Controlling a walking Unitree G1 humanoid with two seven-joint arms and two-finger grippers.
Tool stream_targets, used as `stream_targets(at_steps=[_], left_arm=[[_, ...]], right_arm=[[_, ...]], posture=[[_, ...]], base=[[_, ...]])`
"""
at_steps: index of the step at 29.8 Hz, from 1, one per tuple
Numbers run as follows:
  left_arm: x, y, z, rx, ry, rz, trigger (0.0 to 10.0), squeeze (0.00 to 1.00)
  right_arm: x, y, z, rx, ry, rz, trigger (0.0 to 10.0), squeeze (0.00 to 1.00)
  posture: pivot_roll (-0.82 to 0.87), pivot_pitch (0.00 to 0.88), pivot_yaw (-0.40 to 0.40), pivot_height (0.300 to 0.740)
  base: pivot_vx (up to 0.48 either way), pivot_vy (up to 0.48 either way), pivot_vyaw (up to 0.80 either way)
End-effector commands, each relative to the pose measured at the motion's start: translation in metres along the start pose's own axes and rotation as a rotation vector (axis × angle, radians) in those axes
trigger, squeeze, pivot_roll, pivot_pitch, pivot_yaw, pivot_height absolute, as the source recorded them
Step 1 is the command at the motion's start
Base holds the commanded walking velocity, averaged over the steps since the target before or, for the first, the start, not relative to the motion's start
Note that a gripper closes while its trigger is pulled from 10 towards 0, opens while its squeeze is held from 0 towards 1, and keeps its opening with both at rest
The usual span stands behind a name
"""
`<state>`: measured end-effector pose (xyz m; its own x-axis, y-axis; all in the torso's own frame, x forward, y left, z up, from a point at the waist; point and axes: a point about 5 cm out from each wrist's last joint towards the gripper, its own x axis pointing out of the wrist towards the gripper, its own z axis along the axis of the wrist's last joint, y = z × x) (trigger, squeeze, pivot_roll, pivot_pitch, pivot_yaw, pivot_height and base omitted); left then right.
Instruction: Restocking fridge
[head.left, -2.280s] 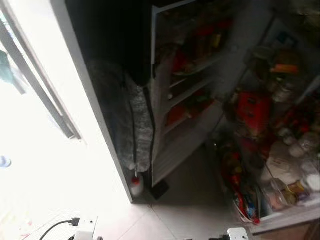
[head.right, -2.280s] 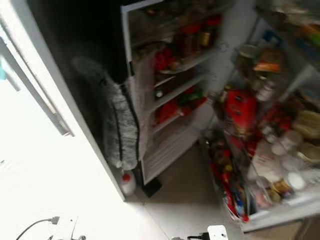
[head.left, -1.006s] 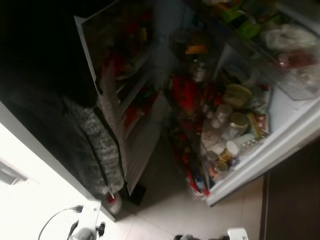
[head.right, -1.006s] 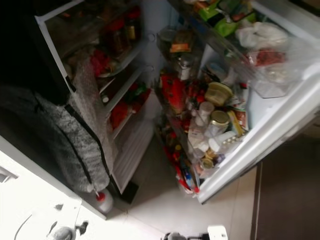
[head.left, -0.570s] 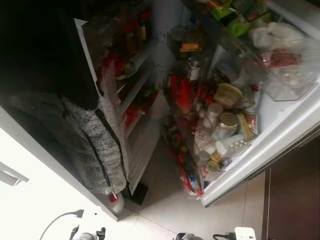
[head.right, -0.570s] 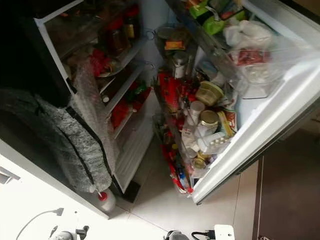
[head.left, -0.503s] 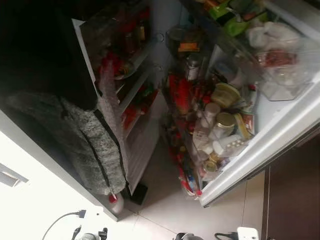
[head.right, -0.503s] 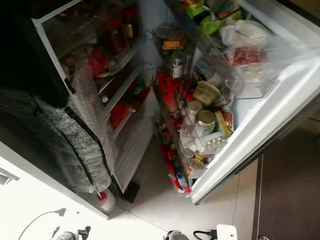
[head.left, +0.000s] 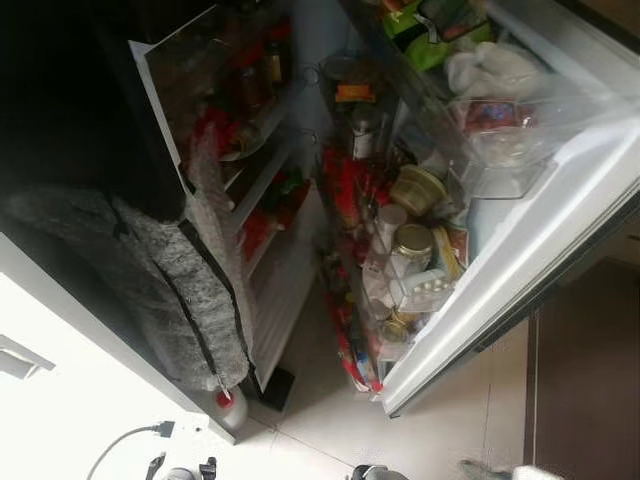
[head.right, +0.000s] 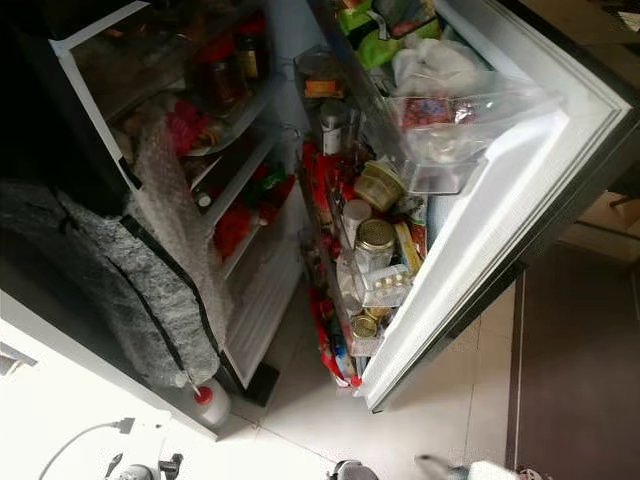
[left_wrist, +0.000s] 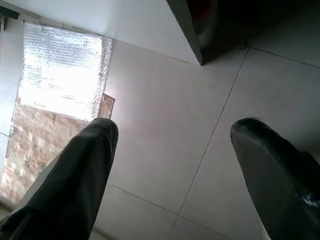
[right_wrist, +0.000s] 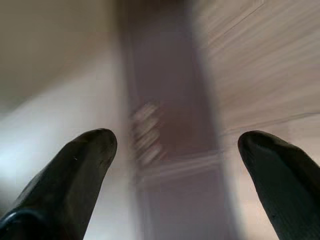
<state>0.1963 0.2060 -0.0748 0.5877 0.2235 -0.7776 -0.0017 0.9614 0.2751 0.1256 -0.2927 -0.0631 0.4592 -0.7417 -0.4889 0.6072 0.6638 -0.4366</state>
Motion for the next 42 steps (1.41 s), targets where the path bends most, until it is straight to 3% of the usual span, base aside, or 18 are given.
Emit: stream_targets(at_steps=[1, 5, 14, 20, 24, 27, 28, 33, 35, 42], left_arm=[[-0.001, 0.009, -0.012, 0.009, 0.039, 0.011, 10.0, 0.00], [0.000, 0.017, -0.012, 0.005, 0.037, 0.023, 10.0, 0.00], [-0.001, 0.027, -0.016, -0.017, 0.041, 0.055, 10.0, 0.00], [-0.009, 0.055, -0.049, -0.163, 0.154, 0.200, 10.0, 0.00], [-0.012, 0.063, -0.058, -0.174, 0.184, 0.229, 10.0, 0.00], [-0.013, 0.066, -0.063, -0.189, 0.192, 0.236, 10.0, 0.00], [-0.013, 0.066, -0.062, -0.191, 0.187, 0.230, 10.0, 0.00], [-0.011, 0.062, -0.055, -0.191, 0.163, 0.204, 10.0, 0.00], [-0.009, 0.058, -0.050, -0.186, 0.149, 0.185, 10.0, 0.00], [-0.007, 0.055, -0.045, -0.180, 0.136, 0.160, 10.0, 0.00]], right_arm=[[0.001, -0.009, 0.000, 0.030, -0.001, -0.066, 10.0, 0.00], [0.011, -0.033, 0.009, 0.070, -0.047, -0.157, 10.0, 0.00], [0.017, -0.062, 0.015, 0.071, -0.098, -0.223, 10.0, 0.00], [0.029, -0.084, 0.042, 0.074, -0.200, -0.261, 10.0, 0.00], [0.033, -0.086, 0.055, 0.078, -0.247, -0.237, 10.0, 0.00], [0.037, -0.081, 0.072, 0.127, -0.297, -0.151, 10.0, 0.00], [0.039, -0.069, 0.091, 0.163, -0.358, -0.025, 10.0, 0.00], [0.037, -0.046, 0.131, 0.165, -0.500, 0.226, 10.0, 0.00], [0.037, -0.047, 0.150, 0.186, -0.550, 0.296, 10.0, 0.00], [0.041, -0.058, 0.167, 0.142, -0.569, 0.423, 10.0, 0.00]], posture=[[-0.24, 0.147, 0.018, 0.740], [-0.25, 0.148, 0.018, 0.740], [-0.25, 0.145, 0.022, 0.740], [-0.25, 0.148, 0.024, 0.740], [-0.24, 0.148, 0.025, 0.740], [-0.24, 0.153, 0.027, 0.740], [-0.25, 0.154, 0.027, 0.740], [-0.25, 0.154, 0.028, 0.740], [-0.25, 0.152, 0.028, 0.740], [-0.25, 0.154, 0.028, 0.740]], base=[[0.000, 0.000, 0.00], [0.000, 0.000, 0.00], [0.000, 0.000, 0.00], [0.000, 0.000, 0.00], [0.000, 0.000, 0.00], [0.000, 0.000, 0.00], [0.000, 0.000, 0.00], [0.000, 0.000, 0.00], [0.000, 0.000, 0.00], [0.000, 0.000, 0.00]])
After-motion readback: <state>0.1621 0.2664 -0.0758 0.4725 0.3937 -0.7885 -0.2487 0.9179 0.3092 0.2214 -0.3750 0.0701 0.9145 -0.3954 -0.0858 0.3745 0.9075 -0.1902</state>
